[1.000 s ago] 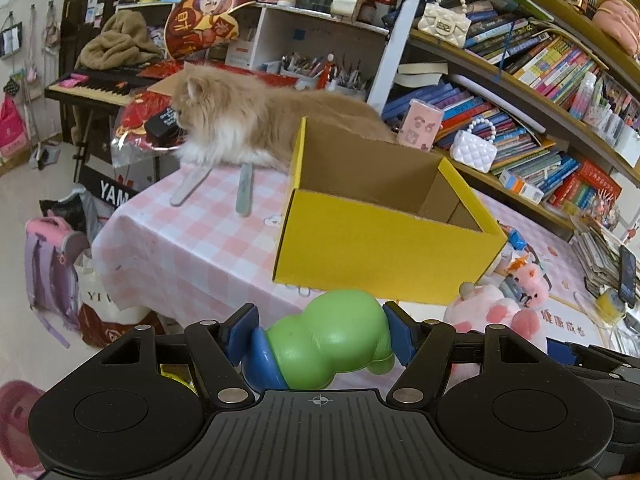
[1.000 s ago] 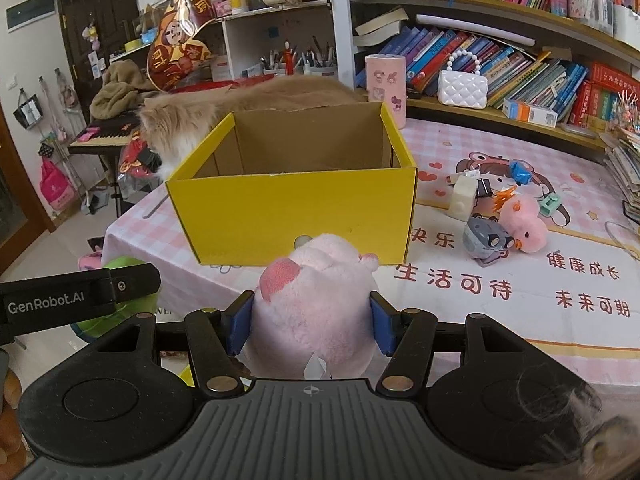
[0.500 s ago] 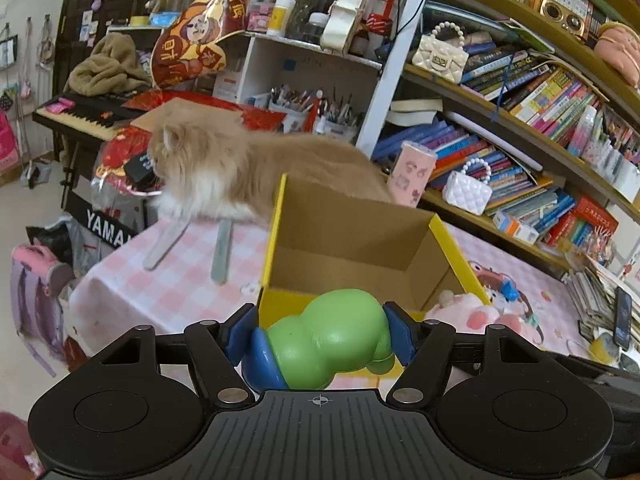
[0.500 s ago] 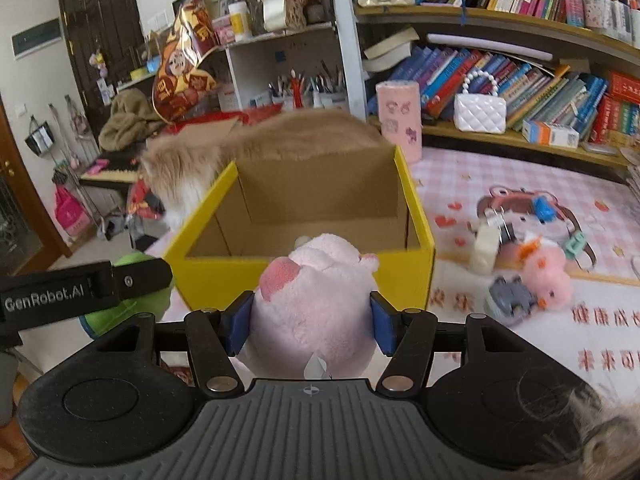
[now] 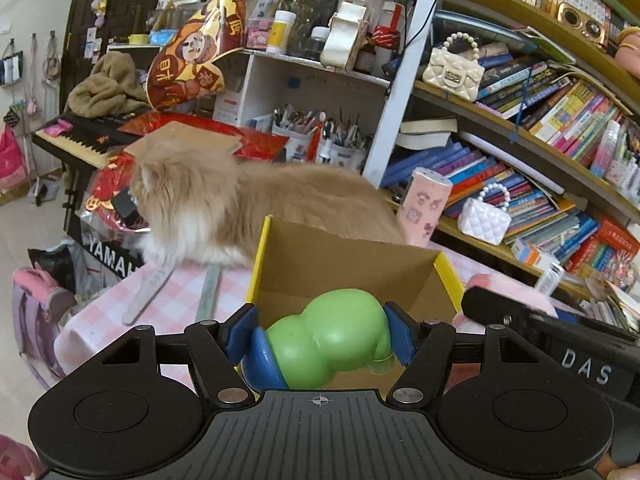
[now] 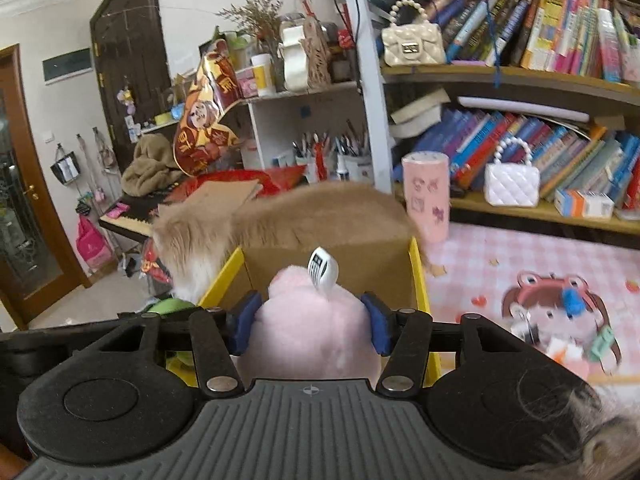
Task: Organize objects
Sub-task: 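Open the right tool over the box while the left tool releases the green figure inside, then lift both open tools out of the yellow box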
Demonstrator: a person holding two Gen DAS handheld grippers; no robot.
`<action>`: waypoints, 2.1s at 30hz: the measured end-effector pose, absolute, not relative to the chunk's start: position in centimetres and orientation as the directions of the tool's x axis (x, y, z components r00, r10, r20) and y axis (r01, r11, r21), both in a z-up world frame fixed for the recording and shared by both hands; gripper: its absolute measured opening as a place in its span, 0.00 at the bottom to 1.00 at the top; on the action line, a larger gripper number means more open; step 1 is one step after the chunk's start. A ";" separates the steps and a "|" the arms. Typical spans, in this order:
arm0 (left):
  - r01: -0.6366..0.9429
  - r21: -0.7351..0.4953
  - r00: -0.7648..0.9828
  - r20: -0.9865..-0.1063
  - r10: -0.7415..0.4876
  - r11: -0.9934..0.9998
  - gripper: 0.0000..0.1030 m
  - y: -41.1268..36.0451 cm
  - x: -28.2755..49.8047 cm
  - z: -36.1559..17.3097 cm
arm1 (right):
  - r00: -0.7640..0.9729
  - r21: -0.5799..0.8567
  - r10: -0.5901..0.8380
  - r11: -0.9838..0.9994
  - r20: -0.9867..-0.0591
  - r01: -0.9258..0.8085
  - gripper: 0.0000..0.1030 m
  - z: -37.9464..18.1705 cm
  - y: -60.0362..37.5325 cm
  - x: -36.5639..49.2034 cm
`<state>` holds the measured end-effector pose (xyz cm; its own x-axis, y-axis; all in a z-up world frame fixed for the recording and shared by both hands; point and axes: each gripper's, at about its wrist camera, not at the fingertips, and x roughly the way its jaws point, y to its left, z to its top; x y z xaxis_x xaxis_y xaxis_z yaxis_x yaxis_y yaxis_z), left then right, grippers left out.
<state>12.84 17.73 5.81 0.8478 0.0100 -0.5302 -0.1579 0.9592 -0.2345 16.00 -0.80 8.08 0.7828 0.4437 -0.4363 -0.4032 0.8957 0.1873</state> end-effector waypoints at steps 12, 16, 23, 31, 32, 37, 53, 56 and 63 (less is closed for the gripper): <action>-0.191 -0.223 0.845 -0.534 0.044 0.956 0.66 17.1 16.8 6.0 | 0.754 0.240 0.498 0.867 -0.428 -0.436 0.43 8.7 -0.6 21.8; -0.195 -0.207 0.825 -0.563 0.046 0.959 0.66 16.8 18.1 5.2 | 0.733 0.255 0.492 0.870 -0.470 -0.421 0.43 7.5 -0.6 23.7; -0.205 -0.170 0.777 -0.628 0.055 0.964 0.67 16.4 19.5 2.8 | 0.682 0.268 0.465 0.885 -0.564 -0.382 0.43 4.3 -0.6 26.0; -0.200 -0.119 0.738 -0.671 0.070 0.973 0.67 15.7 20.3 1.3 | 0.639 0.244 0.436 0.896 -0.634 -0.370 0.43 1.6 -0.4 27.5; -0.198 -0.111 0.734 -0.675 0.072 0.974 0.67 15.6 20.4 1.1 | 0.634 0.243 0.434 0.897 -0.640 -0.369 0.43 1.4 -0.4 27.7; -0.184 -0.089 0.731 -0.678 0.076 0.979 0.69 15.3 20.6 0.8 | 0.632 0.218 0.437 0.892 -0.640 -0.396 0.39 1.0 0.0 27.9; -0.170 -0.039 0.801 -0.587 0.115 0.985 0.79 14.7 18.3 3.5 | 0.696 0.211 0.430 0.900 -0.576 -0.381 0.48 3.8 -0.5 25.6; -0.172 -0.036 0.814 -0.568 0.122 0.984 0.80 15.0 17.3 4.1 | 0.721 0.194 0.410 0.910 -0.559 -0.368 0.52 4.5 -0.6 24.3; -0.189 -0.042 0.823 -0.552 0.135 0.981 0.85 15.9 14.3 4.7 | 0.772 0.142 0.355 0.933 -0.527 -0.332 0.62 5.6 -0.7 20.7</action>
<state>14.33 15.92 4.67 0.8231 0.1352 -0.5515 -0.1894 0.9810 -0.0422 20.67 -0.67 5.60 0.7723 0.3549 -0.5269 -0.3320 0.9326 0.1416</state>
